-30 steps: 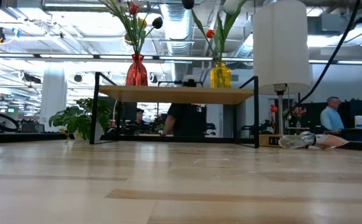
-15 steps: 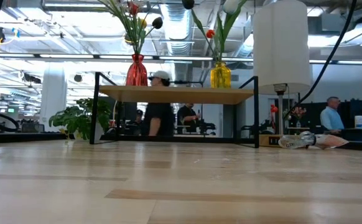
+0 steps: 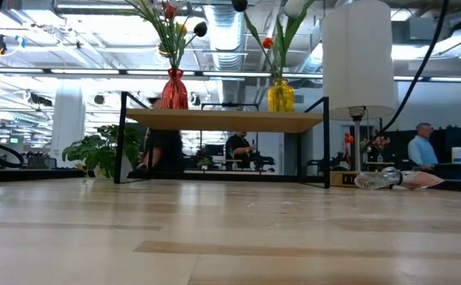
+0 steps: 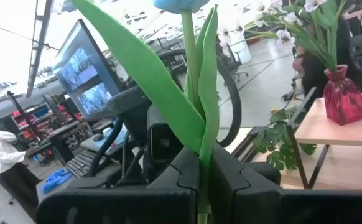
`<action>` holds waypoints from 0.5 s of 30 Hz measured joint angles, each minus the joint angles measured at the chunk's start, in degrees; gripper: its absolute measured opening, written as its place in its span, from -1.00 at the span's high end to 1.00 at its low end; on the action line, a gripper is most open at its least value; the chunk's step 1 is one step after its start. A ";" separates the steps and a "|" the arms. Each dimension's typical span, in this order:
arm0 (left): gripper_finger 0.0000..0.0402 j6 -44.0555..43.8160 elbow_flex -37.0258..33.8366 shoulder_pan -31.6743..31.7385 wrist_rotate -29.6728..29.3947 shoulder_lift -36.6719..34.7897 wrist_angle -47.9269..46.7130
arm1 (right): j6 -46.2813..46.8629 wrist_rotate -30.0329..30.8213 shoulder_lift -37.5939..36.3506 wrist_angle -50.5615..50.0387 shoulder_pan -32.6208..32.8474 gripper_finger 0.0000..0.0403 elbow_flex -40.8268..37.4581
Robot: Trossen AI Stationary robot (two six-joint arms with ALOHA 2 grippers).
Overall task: Pick and place flowers into a vace then onto a shelf
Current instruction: Put the white flower into the yellow vase on the shelf
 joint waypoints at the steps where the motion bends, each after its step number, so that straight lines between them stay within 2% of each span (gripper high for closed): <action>1: 0.25 0.02 0.00 0.00 0.00 0.00 -0.08 | 0.82 -0.30 0.00 -0.67 -0.26 0.98 0.00; 6: 0.32 0.07 0.04 -0.01 -1.48 0.00 0.00 | 1.53 -1.03 -0.04 -1.26 -0.63 0.98 0.00; 9: 0.52 0.34 0.04 0.04 -2.45 0.00 0.00 | 1.65 -1.04 -0.04 -1.28 -0.35 0.97 0.00; 13: 0.90 1.82 0.09 0.00 -2.40 0.00 0.28 | 2.10 -1.02 -0.04 -1.28 -0.20 0.95 0.00; 15: 0.95 1.87 0.11 0.01 -2.40 0.00 0.26 | 2.10 -0.90 -0.04 -1.30 -0.23 0.95 0.00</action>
